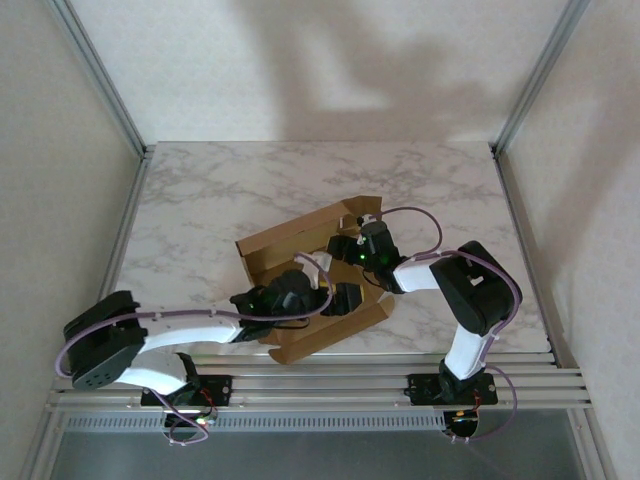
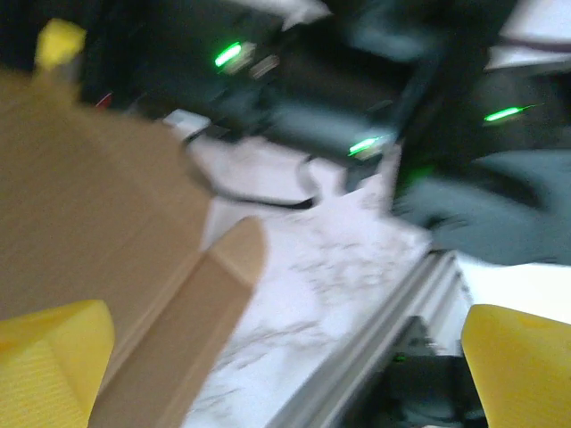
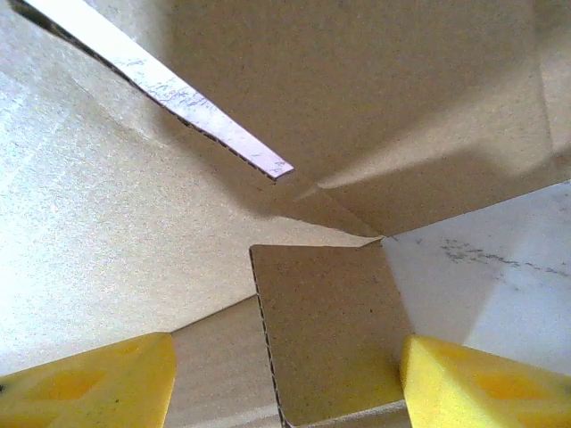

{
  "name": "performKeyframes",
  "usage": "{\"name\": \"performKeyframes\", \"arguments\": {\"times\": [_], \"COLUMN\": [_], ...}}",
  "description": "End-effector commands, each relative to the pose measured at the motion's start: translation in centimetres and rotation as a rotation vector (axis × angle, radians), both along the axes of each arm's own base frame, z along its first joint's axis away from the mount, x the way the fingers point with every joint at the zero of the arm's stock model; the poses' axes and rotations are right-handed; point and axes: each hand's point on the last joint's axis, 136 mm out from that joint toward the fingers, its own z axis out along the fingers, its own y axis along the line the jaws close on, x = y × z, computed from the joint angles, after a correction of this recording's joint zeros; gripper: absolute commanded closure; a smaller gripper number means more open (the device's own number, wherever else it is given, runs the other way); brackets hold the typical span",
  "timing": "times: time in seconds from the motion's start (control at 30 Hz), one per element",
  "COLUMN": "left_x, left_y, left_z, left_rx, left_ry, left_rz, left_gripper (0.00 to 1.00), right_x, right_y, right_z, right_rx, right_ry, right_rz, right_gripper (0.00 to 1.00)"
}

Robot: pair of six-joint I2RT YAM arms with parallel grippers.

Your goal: Fold the paper box

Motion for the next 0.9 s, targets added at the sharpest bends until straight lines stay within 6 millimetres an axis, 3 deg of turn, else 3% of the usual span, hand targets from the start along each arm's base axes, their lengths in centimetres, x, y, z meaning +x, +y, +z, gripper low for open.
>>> {"name": "performKeyframes", "arguments": {"times": [0.0,0.2,0.37,0.47,0.57,0.87], "left_x": [-0.2,4.5,10.6,14.3,17.2,22.1], "left_y": [-0.2,2.0,6.1,8.0,8.3,8.2], "left_z": [3.9,9.7,11.1,10.1,8.1,3.5], "left_rx": [0.035,0.093,0.203,0.293,0.378,0.487], "left_ry": [-0.064,-0.131,-0.169,-0.177,-0.161,-0.139], "left_rz": [-0.108,-0.02,0.157,0.236,0.234,0.205], "left_gripper": [0.01,0.01,0.01,0.01,0.01,0.05], "right_x": [-1.4,-1.4,-1.5,-1.5,-1.6,-2.0], "right_y": [-0.4,-0.6,-0.6,-0.5,-0.6,-0.9], "right_z": [-2.0,-2.2,-2.0,-1.9,-1.7,-0.8], "right_rx": [-0.05,-0.058,-0.057,-0.054,-0.052,-0.055], "right_ry": [0.057,0.063,0.06,0.058,0.057,0.047], "right_rz": [0.006,-0.001,0.001,0.001,0.003,0.004], "right_gripper": [0.35,0.39,0.4,0.41,0.41,0.44]}}
